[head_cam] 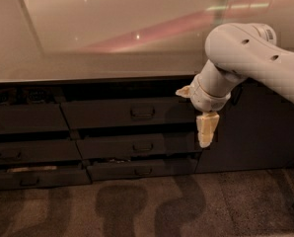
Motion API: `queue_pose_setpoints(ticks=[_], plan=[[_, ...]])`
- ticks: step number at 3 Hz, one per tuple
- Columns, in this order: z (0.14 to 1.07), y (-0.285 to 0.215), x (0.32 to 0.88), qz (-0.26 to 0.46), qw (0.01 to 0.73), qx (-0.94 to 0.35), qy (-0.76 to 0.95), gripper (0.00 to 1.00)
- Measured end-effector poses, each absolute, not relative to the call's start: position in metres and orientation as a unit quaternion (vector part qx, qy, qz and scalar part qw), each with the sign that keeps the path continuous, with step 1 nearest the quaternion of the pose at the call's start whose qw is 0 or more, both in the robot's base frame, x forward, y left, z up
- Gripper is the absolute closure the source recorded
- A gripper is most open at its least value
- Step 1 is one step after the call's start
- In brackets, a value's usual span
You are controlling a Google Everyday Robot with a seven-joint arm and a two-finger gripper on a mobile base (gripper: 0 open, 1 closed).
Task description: Open top drawer
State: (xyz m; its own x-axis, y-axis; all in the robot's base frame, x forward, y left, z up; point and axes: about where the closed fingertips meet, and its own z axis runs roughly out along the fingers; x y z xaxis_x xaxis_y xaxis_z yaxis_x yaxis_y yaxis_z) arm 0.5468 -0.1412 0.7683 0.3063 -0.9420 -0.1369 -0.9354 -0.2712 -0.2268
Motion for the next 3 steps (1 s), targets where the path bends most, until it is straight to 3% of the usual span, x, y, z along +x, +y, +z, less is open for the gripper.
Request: queue_pose_setpoints(ticks=[3], plan=[[0.758,-0.156,0.585,-0.175,0.097,-0.819,0.538,0.00]])
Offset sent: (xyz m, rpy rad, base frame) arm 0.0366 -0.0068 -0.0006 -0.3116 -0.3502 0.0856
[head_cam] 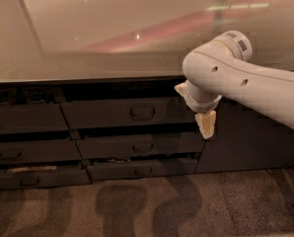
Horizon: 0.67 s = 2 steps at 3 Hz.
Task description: Open top drawer
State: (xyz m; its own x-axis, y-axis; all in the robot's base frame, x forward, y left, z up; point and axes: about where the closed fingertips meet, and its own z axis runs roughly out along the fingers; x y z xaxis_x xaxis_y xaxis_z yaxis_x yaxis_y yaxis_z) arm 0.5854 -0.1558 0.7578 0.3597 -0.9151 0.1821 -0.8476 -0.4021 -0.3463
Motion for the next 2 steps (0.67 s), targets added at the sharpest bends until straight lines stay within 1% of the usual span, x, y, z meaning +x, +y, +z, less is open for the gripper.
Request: queue_pose_setpoints(ticks=[1,2], plan=[[0.757,-0.157,0.586,-0.170,0.097,-0.819,0.540,0.00],[0.750,-0.173,0.596,-0.132,0.131,-0.813,0.551,0.00]])
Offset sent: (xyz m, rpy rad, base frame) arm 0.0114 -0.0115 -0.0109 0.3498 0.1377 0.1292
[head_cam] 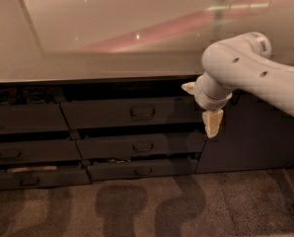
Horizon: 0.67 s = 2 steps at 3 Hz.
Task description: Open top drawer
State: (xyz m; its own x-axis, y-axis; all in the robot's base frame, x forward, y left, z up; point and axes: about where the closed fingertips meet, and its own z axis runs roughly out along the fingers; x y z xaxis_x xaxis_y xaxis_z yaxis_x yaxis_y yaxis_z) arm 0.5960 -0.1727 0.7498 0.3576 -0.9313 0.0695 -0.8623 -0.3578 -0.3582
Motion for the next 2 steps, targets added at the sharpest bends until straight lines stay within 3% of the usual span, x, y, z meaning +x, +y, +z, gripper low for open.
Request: queue_pose_setpoints(ticks=[2], plan=[[0.7534,-0.1583,0.5947,-0.110,0.153,-0.825,0.533,0.00]])
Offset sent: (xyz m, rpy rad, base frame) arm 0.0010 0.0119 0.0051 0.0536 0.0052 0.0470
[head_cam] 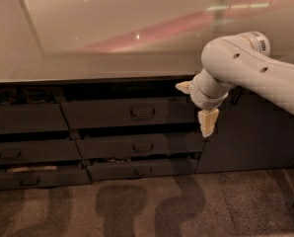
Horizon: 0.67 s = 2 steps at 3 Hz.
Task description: Open top drawer
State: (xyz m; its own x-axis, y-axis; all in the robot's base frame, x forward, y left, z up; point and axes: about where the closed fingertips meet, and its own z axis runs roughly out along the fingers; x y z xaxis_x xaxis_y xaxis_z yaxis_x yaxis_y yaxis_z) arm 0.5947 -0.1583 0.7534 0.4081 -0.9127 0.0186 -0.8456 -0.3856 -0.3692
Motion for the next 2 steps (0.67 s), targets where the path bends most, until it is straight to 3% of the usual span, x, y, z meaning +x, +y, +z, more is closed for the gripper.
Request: queue_pose_setpoints(ticks=[2], plan=[[0.729,-0.116,0.605,-0.100,0.099,-0.855,0.500,0.00]])
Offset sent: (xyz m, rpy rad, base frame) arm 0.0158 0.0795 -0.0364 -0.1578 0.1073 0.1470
